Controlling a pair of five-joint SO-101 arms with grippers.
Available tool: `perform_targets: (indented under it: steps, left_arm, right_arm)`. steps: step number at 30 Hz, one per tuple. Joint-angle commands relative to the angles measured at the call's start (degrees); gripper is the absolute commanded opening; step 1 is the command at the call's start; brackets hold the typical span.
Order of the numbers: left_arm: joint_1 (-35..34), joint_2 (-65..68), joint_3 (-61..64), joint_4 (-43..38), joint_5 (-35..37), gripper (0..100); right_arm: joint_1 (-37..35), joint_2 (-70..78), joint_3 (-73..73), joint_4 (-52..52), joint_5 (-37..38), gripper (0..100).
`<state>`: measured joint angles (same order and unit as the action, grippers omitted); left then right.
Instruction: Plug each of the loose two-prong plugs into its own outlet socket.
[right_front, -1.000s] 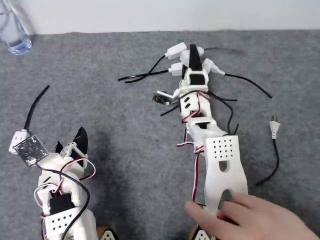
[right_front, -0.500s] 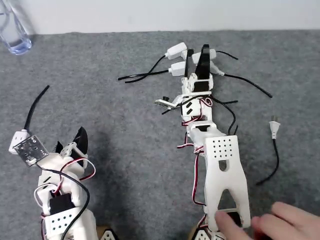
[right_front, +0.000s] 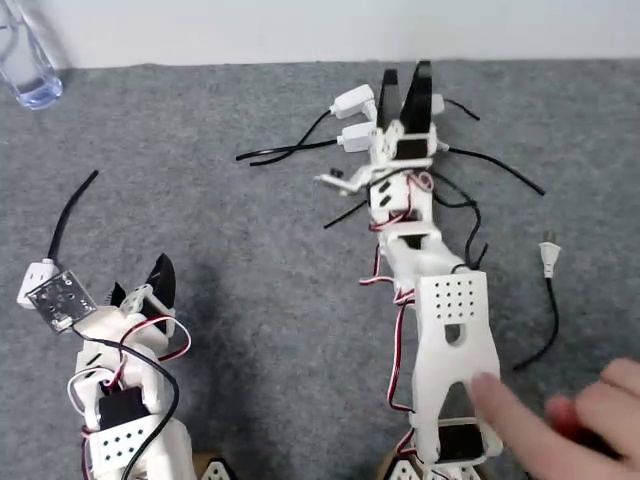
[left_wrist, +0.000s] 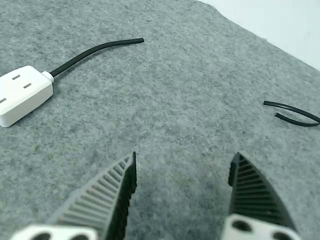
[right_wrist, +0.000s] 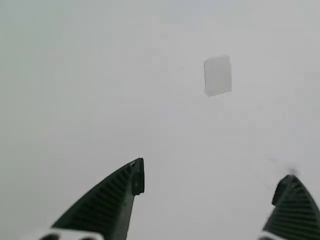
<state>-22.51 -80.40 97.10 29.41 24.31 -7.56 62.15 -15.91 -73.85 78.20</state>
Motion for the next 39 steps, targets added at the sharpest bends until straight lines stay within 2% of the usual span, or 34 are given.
perform_targets:
  steps: [1, 13, 20, 25, 30, 39]
  left_arm:
    - [0.4, -0.4, -0.3, 0.2, -0.8, 29]
    - [0.4, -0.4, -0.3, 0.2, -0.8, 29]
    - [0.4, -0.4, -0.3, 0.2, -0.8, 29]
    - [0.4, -0.4, -0.3, 0.2, -0.8, 29]
    - [0.4, -0.4, -0.3, 0.2, -0.8, 29]
    - [0.4, -0.3, -0.3, 0.2, -0.8, 29]
  right_arm:
    - [1.3, -8.8, -3.3, 4.7, -0.7, 37.6]
    - [0.0, -24.1, -3.3, 17.4, -0.8, 37.6]
    - [4.3, -30.6, -3.1, 25.2, -1.9, 37.5]
    - [7.4, -40.7, -3.3, 41.5, -7.6, 37.5]
    - [8.3, -54.5, -3.3, 67.5, -13.2, 37.5]
    - [9.7, -69.3, -3.3, 107.7, -35.8, 37.5]
